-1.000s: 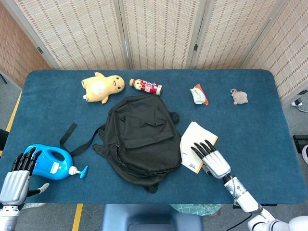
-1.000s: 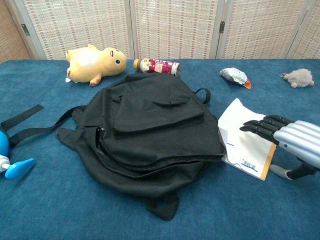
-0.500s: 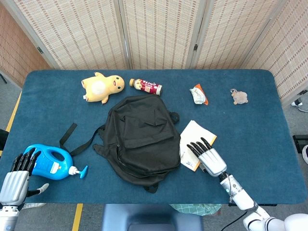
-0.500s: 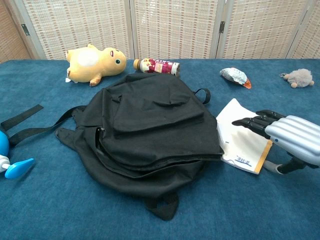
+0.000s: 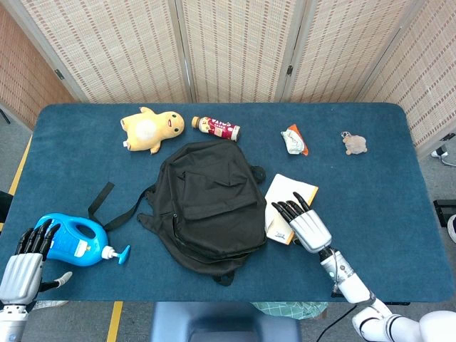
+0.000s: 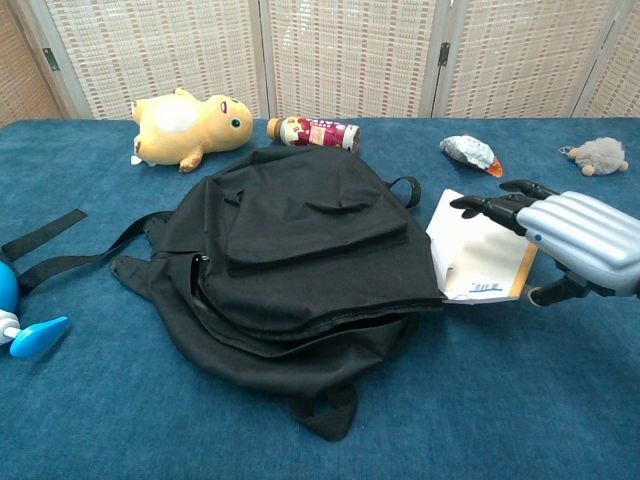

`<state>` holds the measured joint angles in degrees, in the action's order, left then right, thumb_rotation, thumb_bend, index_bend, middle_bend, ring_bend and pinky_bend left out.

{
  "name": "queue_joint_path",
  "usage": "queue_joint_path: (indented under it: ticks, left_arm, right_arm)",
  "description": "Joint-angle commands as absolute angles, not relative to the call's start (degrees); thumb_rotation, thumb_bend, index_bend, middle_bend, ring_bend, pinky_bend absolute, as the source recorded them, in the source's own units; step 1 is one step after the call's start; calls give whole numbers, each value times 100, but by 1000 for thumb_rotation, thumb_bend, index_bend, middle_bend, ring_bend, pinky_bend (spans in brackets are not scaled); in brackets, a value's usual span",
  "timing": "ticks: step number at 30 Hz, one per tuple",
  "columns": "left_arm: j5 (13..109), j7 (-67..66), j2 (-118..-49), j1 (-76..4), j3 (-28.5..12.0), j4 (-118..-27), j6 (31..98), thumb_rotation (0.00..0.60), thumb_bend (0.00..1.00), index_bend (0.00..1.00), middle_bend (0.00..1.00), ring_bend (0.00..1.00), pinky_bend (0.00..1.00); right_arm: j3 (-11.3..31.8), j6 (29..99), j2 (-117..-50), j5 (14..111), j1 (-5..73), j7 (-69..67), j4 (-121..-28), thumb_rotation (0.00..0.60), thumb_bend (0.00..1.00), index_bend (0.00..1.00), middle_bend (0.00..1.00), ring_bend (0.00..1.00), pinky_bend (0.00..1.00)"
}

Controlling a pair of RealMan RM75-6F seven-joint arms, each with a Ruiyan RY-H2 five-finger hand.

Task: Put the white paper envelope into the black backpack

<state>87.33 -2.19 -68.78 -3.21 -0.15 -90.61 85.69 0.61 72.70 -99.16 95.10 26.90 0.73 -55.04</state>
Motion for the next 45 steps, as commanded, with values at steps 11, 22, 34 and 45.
queue_joint_path:
  ticks: [11, 22, 34, 45]
  left_arm:
    - [8720, -261, -6874, -318, -7, -9094, 8546, 600, 166, 16, 24, 82, 0]
    - [8714, -257, -6884, -323, -5, -9092, 8527, 600, 165, 16, 24, 82, 0]
    - [8711, -184, -6894, -325, -10, -9027, 8520, 600, 165, 15, 24, 82, 0]
    - [8788, -80, -6912, -362, -17, -8938, 8520, 600, 166, 15, 24, 82, 0]
  right_arm:
    - [14, 7484, -10065, 9557, 2677, 57, -5466, 600, 463, 153, 189, 205, 104]
    - [75, 7775, -10404, 9535, 2619, -40, -5050, 600, 458, 377, 226, 224, 104]
    - [49, 7743, -10438, 9481, 2606, 4, -4943, 600, 454, 560, 323, 247, 129]
    - [68, 8051, -10193, 9502, 2503, 103, -4867, 600, 454, 717, 402, 305, 176]
